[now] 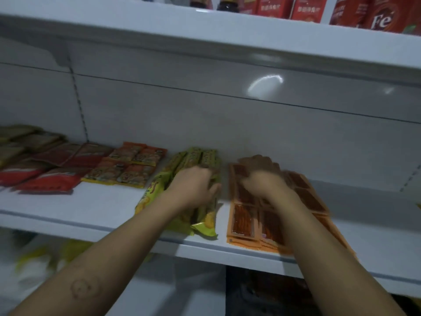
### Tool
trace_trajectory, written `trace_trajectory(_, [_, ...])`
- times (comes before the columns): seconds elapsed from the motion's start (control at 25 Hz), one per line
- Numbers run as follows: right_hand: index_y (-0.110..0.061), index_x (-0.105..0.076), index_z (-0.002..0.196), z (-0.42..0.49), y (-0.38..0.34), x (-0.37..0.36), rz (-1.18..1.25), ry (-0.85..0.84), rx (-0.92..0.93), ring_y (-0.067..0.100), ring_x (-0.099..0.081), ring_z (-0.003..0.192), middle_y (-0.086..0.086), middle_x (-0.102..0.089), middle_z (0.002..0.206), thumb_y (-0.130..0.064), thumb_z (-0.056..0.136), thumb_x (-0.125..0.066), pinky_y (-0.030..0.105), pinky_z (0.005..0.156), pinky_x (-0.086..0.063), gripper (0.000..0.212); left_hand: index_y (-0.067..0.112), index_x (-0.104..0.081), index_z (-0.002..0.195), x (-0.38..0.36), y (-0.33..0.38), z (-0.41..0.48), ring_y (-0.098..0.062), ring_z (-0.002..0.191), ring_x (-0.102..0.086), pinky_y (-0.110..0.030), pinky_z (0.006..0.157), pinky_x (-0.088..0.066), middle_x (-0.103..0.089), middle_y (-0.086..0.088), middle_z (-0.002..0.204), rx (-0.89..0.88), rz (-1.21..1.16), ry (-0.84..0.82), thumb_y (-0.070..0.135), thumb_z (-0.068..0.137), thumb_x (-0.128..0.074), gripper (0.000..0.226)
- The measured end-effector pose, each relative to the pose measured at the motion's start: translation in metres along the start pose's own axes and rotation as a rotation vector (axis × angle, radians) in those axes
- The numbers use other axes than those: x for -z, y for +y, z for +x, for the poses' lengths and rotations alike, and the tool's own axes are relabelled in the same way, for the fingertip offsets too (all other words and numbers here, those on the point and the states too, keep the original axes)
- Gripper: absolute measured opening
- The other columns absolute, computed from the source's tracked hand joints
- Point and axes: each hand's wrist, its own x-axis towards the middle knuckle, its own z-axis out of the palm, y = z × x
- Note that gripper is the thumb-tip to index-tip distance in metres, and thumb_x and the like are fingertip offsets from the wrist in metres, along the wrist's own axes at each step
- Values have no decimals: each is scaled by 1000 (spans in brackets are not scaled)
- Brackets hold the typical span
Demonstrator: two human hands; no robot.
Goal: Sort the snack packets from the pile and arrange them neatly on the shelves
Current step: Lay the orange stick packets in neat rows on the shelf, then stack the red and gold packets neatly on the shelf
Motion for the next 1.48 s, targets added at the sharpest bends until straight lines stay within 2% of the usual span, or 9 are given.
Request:
trace_trajectory(0.16, [-31, -47, 140, 2, -48, 8, 83, 56, 196, 30, -46, 125, 6, -51, 137, -50, 88, -57, 37, 101, -36, 56, 18, -56, 130, 26, -22, -35, -30, 107, -60, -38, 86, -47, -67, -8, 114, 133, 121, 42, 53, 96, -46, 50])
trace_trajectory(0.24, [-33, -48, 138, -1, -69, 4, 150, 70, 278, 28, -48, 125, 3, -53, 136, -55, 86, -58, 37, 101, -39, 57, 20, -54, 133, 35, -34, -58, -28, 112, -56, -37, 89, -43, -63, -6, 121, 210, 129, 73, 52, 96, -46, 50])
trace_trajectory(0.36, [-29, -41, 145, -7, -107, -2, 284, -8, 387, 26, -45, 131, 3, -50, 142, -54, 89, -57, 37, 104, -40, 63, 21, -48, 142, 47, -51, -99, -27, 124, -50, -39, 100, -40, -57, -5, 136, 345, 129, 94, 53, 96, -48, 56])
trace_trajectory(0.52, [-30, -32, 150, -22, -167, -11, 330, -21, 546, 26, -34, 138, 3, -38, 151, -57, 90, -54, 43, 111, -27, 70, 25, -44, 145, 61, -78, -161, -24, 129, -47, -40, 104, -39, -52, -1, 143, 543, 154, 72, 55, 95, -47, 58])
trace_trajectory(0.64, [-30, -31, 151, -33, -212, -21, 358, -71, 631, 26, -30, 140, 2, -35, 154, -58, 89, -54, 44, 113, -23, 71, 30, -46, 142, 77, -102, -203, -21, 126, -50, -40, 102, -40, -54, 1, 142, 637, 162, 113, 55, 95, -48, 54])
trace_trajectory(0.8, [-31, -29, 150, -43, -278, -28, 353, -116, 696, 27, -31, 138, 2, -36, 153, -57, 90, -54, 43, 112, -25, 71, 28, -41, 146, 94, -143, -253, -21, 134, -43, -40, 108, -36, -48, 1, 147, 747, 163, 127, 57, 96, -46, 59])
trace_trajectory(0.96, [-31, -30, 150, -54, -371, -38, 360, -118, 746, 28, -33, 137, 2, -37, 152, -57, 89, -54, 43, 109, -27, 71, 26, -40, 146, 115, -208, -308, -22, 132, -44, -44, 106, -39, -49, 0, 145, 794, 156, 149, 58, 95, -45, 60])
trace_trajectory(1.16, [-29, -30, 151, -70, -498, -53, 390, -126, 786, 26, -30, 140, 0, -35, 153, -57, 90, -54, 43, 111, -26, 71, 27, -38, 148, 146, -296, -382, -21, 127, -48, -40, 103, -42, -52, -3, 141, 863, 147, 150, 57, 96, -45, 60])
trace_trajectory(1.48, [-26, -30, 151, -68, -647, -66, 473, -129, 787, 25, -31, 139, 1, -36, 153, -52, 92, -55, 43, 111, -26, 68, 27, -36, 149, 185, -412, -440, -19, 128, -48, -38, 107, -35, -45, 0, 149, 906, 119, 169, 54, 97, -45, 59])
